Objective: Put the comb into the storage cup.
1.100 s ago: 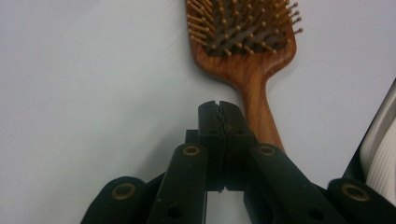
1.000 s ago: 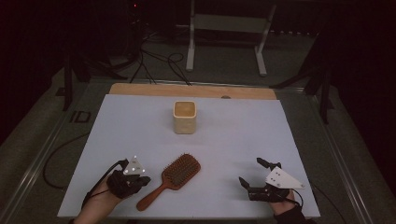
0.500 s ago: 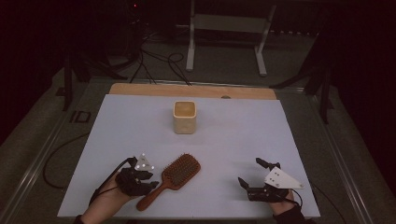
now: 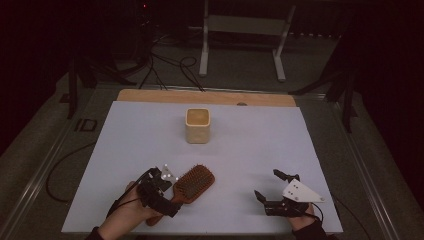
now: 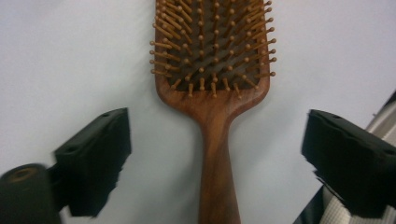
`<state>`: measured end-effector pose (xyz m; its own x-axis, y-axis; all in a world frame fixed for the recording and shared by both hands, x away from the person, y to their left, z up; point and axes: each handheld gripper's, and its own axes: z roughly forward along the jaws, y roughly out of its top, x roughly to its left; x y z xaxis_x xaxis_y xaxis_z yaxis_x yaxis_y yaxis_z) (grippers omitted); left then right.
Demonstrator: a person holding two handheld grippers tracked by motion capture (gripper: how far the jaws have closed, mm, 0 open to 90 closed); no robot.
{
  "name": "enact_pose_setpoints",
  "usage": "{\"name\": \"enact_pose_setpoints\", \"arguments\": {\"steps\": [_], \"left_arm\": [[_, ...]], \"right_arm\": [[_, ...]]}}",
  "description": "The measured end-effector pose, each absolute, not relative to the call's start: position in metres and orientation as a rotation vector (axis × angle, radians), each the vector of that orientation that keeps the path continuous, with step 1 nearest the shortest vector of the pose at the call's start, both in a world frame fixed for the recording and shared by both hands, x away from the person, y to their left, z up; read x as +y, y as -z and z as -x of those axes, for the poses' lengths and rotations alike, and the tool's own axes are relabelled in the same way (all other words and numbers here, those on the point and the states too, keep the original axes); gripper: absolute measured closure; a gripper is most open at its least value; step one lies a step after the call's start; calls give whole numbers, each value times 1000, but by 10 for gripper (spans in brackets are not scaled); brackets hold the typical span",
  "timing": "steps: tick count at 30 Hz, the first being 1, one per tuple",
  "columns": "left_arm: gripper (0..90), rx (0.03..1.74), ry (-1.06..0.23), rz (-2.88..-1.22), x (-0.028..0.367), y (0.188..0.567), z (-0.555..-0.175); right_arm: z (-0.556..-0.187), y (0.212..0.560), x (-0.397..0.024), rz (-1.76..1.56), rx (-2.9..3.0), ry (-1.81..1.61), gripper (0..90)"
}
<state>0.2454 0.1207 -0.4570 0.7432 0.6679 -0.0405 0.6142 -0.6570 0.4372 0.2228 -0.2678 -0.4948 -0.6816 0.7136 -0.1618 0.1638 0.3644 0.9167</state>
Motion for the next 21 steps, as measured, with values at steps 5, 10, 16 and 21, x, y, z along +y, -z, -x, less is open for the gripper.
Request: {"name": "enact_pose_setpoints", "arguments": {"steps": [5,10,16,21], "left_arm": [[18,983,-135,-2571,114,463,-247],[27,970,-106,-2664,105,472,-250],[136,982,-81,-2733,98,484,-252],[234,1016,-90,-2753,98,488,-255]], "right_arm": [[-223,495,-268,-757,2080,-1306,90],[-222,495,-267,-751,2082,-1305,90],[-223,495,-267,-754,2082,-1303,90],[-222,495,-267,-752,2079,-1304,90]]}}
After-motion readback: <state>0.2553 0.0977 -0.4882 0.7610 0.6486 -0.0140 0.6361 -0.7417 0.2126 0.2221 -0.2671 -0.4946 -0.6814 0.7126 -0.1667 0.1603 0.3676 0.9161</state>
